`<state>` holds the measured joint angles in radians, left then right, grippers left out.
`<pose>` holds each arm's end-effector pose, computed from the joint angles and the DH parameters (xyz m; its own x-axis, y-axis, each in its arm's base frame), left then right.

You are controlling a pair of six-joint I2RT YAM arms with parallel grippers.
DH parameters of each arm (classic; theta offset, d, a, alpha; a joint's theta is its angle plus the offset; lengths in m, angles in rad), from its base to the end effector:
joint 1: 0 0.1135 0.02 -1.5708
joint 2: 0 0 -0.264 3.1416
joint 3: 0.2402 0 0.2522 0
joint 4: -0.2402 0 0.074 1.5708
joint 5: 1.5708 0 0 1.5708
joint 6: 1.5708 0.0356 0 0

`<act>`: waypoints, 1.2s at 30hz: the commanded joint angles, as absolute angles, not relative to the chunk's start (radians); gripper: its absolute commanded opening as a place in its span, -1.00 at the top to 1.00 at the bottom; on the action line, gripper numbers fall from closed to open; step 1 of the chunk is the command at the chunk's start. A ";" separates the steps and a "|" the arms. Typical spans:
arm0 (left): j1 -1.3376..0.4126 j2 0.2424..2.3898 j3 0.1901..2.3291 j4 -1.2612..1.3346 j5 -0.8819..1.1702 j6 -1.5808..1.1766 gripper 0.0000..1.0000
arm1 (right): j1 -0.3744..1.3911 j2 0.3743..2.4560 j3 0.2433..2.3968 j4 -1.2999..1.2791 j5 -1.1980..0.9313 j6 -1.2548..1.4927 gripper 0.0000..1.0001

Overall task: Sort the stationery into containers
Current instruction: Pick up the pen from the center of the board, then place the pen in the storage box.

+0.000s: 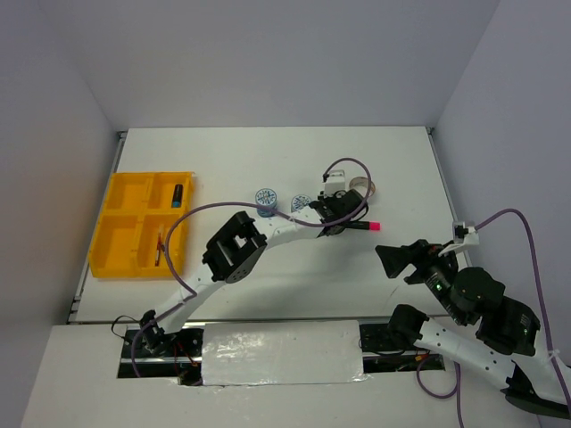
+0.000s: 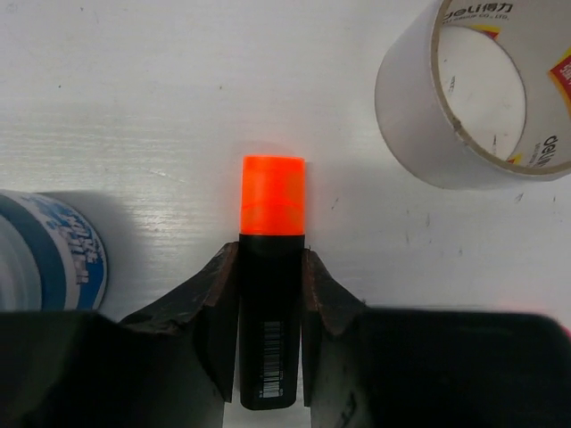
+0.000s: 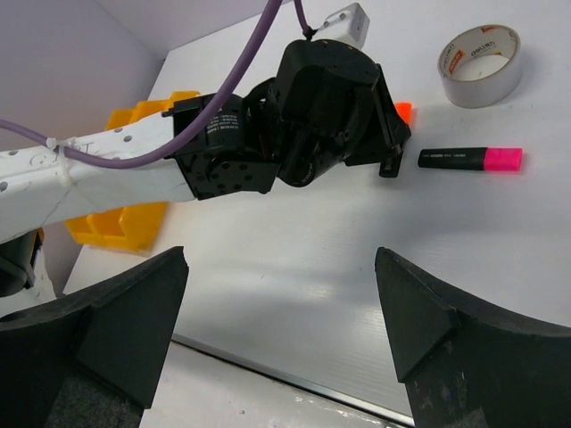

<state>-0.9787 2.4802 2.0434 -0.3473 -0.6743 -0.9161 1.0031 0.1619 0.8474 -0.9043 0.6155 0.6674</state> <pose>0.3241 -0.4421 0.1545 -0.5584 -0.2800 -0.7809 -0.0682 0.9536 -0.2932 0.0236 -0.0012 0.3352 -0.3302 0.4221 -0.8443 -0.2304 0.8313 0.5058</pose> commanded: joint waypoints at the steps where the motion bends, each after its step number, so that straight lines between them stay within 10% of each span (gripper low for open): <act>1: -0.976 2.402 1.981 -0.319 -0.649 -0.878 1.00 | 1.002 0.155 0.839 -0.850 0.612 0.649 -0.84; 14: -0.937 1.880 1.890 -0.241 -0.636 -0.497 1.00 | 1.000 0.195 0.812 -0.781 0.568 0.617 -0.84; 26: -0.217 1.502 1.355 -0.194 -0.366 -0.338 1.00 | 1.002 0.319 0.755 -0.680 0.446 0.538 -0.86; 36: 0.029 1.545 1.235 -0.091 -0.229 -0.299 0.90 | 1.002 0.365 0.738 -0.649 0.403 0.508 -0.87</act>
